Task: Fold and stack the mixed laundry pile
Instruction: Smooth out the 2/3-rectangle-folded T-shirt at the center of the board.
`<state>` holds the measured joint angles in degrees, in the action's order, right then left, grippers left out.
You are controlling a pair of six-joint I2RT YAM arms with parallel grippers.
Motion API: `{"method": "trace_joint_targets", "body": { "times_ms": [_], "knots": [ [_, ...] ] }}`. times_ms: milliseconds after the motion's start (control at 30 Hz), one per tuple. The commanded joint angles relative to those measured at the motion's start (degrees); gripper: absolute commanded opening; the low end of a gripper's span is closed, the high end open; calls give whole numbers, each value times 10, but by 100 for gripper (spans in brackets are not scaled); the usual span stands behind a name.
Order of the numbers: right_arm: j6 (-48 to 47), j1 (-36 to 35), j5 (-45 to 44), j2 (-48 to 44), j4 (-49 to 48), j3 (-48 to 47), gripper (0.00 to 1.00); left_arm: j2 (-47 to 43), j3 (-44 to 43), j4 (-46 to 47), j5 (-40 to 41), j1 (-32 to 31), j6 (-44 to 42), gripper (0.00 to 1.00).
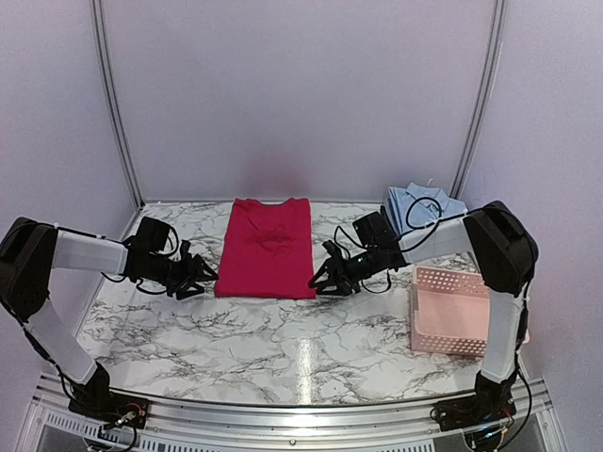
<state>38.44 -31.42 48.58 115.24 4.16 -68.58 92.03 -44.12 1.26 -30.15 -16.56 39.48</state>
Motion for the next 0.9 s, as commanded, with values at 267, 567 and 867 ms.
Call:
{"method": "trace_joint_targets", "body": {
  "times_ms": [267,567,867],
  "knots": [
    [-80,-21,-98,74,133,-79,31,68,-34,-88,32,-22,-59,42],
    [-83,-21,-93,93,134,-89,21,103,-50,-79,36,-36,-64,32],
    [-110,-21,-86,92,146,-108,0,109,-62,-65,18,-37,-73,0]
  ]
}}
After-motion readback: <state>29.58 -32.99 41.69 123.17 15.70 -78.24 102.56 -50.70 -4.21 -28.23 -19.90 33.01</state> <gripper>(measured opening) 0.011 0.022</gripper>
